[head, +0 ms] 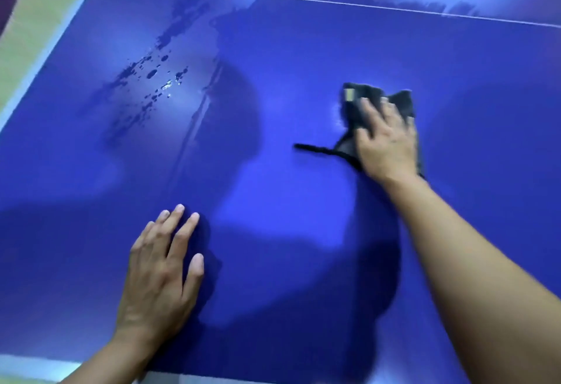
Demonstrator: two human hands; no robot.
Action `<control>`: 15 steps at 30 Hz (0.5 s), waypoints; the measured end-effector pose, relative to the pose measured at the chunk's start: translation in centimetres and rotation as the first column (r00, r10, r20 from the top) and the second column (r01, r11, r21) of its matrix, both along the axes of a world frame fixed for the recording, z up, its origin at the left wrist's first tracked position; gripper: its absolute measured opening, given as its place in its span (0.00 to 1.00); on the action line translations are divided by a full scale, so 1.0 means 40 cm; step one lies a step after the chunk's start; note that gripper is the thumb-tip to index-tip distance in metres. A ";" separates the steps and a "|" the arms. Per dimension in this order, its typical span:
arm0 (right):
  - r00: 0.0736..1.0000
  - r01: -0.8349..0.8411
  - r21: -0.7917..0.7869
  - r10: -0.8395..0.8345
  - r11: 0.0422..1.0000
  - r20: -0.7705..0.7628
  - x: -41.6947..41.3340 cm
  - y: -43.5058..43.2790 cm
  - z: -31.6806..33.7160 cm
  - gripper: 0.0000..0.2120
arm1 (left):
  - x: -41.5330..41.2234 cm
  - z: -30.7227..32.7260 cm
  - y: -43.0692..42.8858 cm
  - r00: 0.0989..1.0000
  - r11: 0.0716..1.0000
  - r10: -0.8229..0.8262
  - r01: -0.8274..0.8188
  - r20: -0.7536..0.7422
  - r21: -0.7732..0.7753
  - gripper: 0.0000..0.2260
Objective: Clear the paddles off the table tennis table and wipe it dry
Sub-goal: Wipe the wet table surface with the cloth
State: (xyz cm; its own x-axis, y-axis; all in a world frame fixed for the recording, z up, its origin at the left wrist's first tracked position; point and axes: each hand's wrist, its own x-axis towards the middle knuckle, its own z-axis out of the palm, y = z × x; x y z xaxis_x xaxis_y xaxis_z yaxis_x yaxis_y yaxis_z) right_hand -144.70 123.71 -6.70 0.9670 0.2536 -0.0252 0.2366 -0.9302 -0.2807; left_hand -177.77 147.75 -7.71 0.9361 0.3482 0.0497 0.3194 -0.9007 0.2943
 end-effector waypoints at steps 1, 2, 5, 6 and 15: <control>0.997 0.082 -0.016 -0.082 0.996 -0.002 0.005 -0.087 0.003 0.28 | -0.001 0.000 -0.003 1.000 1.000 0.003 -0.003 0.000 0.002 0.26; 0.986 0.167 -0.025 -0.167 0.986 -0.001 0.004 -0.168 0.004 0.28 | -0.002 0.000 -0.006 1.000 1.000 0.008 -0.008 0.003 0.003 0.26; 0.925 0.378 -0.035 -0.379 0.925 -0.011 -0.035 -0.335 0.002 0.32 | -0.009 -0.002 -0.008 1.000 1.000 0.014 -0.014 0.020 -0.003 0.25; 0.911 0.411 -0.039 -0.412 0.911 -0.018 -0.045 -0.355 0.001 0.31 | -0.008 -0.002 -0.006 1.000 1.000 0.011 -0.011 0.023 -0.004 0.25; 0.995 0.100 -0.014 -0.100 0.995 0.029 -0.188 0.005 -0.016 0.28 | -0.020 0.016 0.011 0.995 0.957 0.013 0.015 0.096 -0.291 0.28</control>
State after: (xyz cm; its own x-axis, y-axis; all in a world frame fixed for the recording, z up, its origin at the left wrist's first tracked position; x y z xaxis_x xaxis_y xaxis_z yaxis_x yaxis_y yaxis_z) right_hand -152.20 123.90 -7.36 0.9879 0.1554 -0.0006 0.1498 -0.9538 -0.2603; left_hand -178.57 148.19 -7.07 0.9322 0.3602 0.0361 0.2759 -0.7716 0.5731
